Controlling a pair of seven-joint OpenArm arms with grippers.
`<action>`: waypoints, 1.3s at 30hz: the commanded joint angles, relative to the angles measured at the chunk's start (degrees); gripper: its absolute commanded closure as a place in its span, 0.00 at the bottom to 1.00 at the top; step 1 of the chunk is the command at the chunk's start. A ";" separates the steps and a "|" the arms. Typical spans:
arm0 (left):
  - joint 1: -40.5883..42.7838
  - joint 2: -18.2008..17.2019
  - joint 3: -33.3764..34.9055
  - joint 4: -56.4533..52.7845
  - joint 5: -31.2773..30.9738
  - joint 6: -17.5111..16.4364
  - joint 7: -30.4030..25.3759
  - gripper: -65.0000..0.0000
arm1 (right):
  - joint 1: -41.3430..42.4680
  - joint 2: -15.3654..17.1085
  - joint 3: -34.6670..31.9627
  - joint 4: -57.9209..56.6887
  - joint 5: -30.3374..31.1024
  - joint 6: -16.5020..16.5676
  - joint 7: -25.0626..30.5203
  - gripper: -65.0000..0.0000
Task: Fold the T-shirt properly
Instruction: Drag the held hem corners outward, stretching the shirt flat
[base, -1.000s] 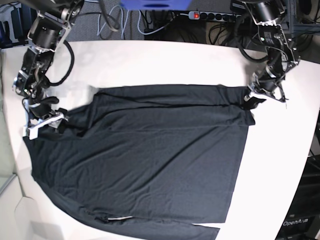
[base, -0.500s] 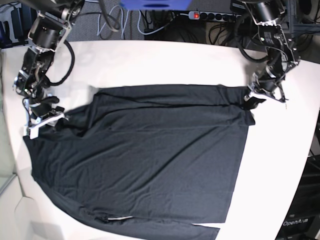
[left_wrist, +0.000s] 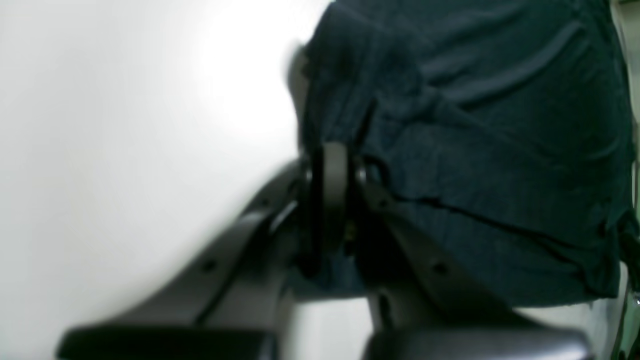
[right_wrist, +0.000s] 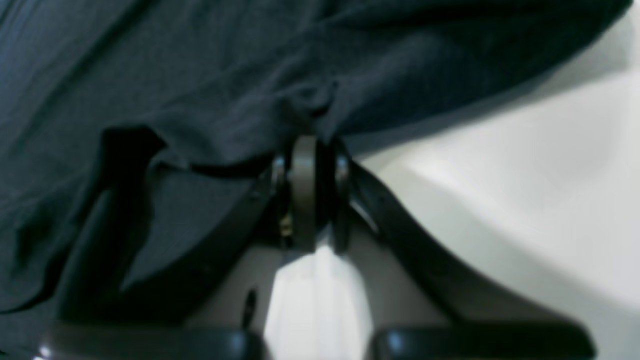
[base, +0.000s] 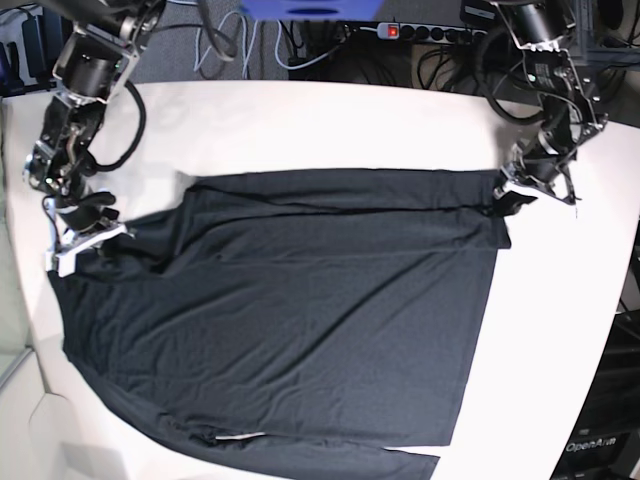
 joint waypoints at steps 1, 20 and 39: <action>-0.29 -0.78 -0.19 0.81 0.49 0.21 1.08 1.00 | 0.60 0.90 0.20 0.73 0.46 0.37 0.85 0.96; -0.29 -1.84 0.08 4.41 -0.04 0.21 1.17 1.00 | -3.09 2.04 -0.06 1.08 0.64 0.37 0.85 1.00; -3.89 -1.57 -0.19 6.17 -0.04 0.21 5.04 1.00 | -4.32 2.04 -1.56 9.35 0.46 0.37 0.76 0.99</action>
